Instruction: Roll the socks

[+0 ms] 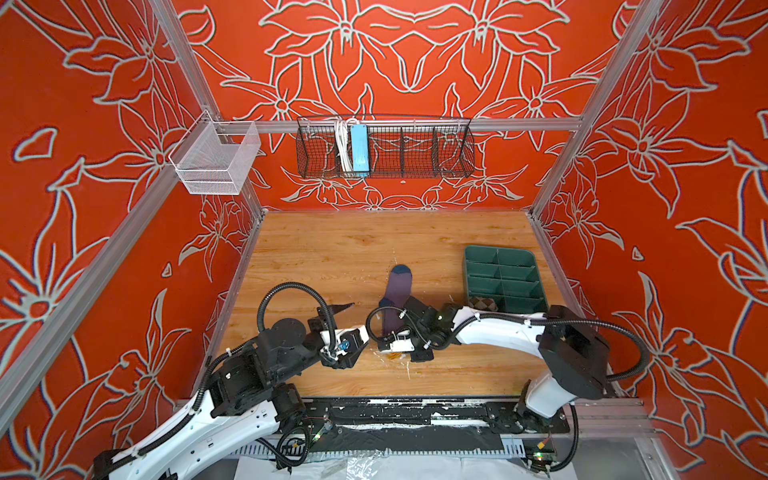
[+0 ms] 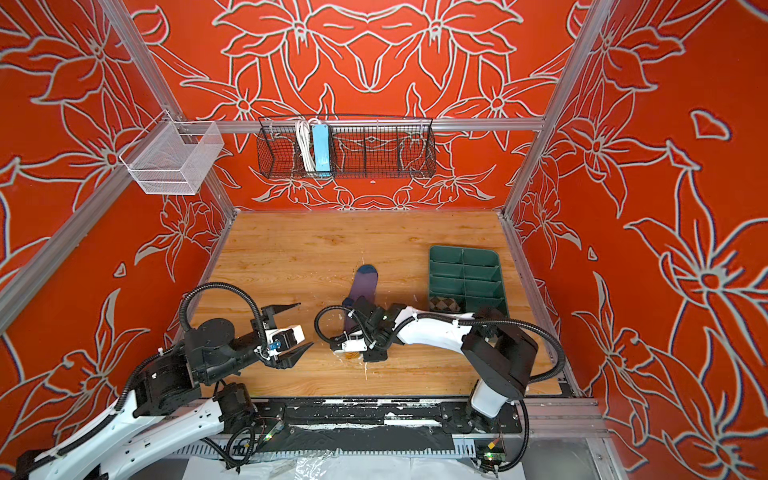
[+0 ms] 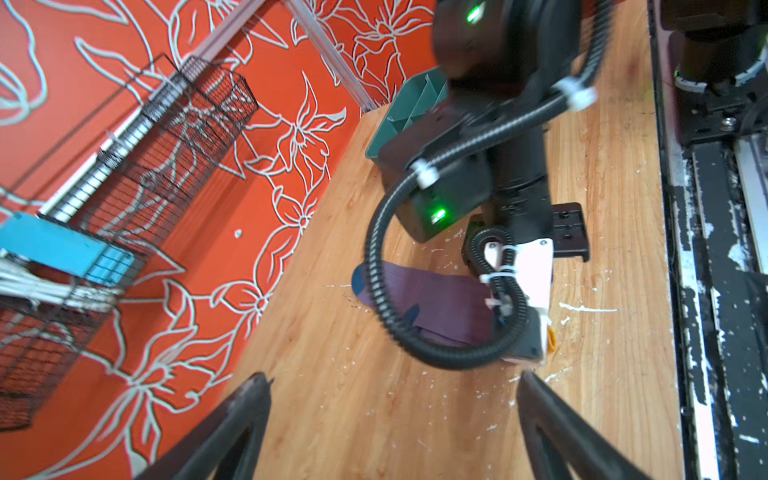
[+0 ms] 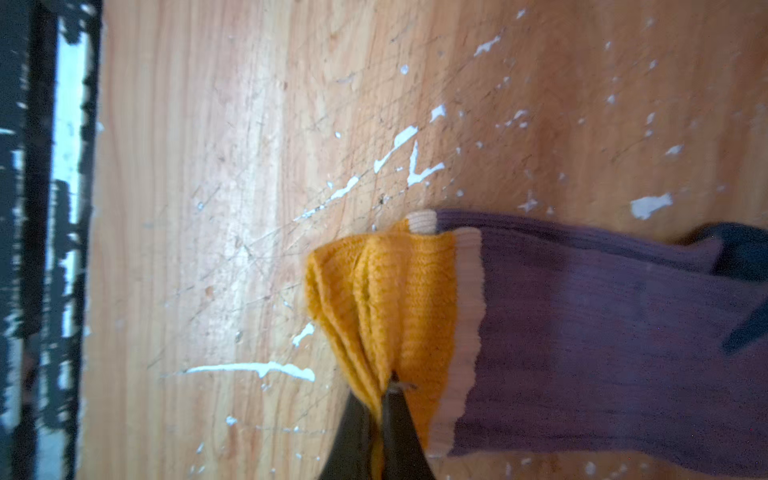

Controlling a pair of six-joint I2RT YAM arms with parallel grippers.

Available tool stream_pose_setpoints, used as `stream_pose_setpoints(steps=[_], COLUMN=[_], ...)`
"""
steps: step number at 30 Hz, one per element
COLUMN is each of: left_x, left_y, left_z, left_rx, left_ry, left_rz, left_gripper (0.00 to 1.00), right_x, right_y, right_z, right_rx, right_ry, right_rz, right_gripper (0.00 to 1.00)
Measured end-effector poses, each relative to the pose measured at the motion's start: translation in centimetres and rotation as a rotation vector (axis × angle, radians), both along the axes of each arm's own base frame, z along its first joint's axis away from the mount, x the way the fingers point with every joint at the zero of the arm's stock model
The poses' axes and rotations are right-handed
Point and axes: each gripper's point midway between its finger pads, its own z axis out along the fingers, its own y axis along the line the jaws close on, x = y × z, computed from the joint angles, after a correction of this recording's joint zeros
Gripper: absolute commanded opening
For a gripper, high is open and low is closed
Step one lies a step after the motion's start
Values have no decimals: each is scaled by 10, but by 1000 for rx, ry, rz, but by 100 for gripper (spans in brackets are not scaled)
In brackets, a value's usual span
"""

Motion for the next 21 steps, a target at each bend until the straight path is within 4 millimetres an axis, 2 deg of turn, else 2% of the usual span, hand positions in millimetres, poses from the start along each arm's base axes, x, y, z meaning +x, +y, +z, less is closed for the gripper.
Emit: stream_pose_setpoints(steps=[2,7,16,21], left_x=[-1,-6,-35,-38], left_y=[-2,-15,-35,-45], left_z=[-2,-34,-119,-160], left_rx=[44,204,418,513], left_ry=[-11,-1,-16,61], left_rz=[-26,-119,-321,-341], left_gripper=[89,72,70,60], right_x=[-2,-5,-3,-4], right_y=[0,7,12,10], right_z=[-4,-11,-11,-11], right_rx=[-21,-67,-116,-136], right_ry=[91,284,583,668], right_rz=[-16,-46,-120,-147], right_gripper=[0,0,0,0])
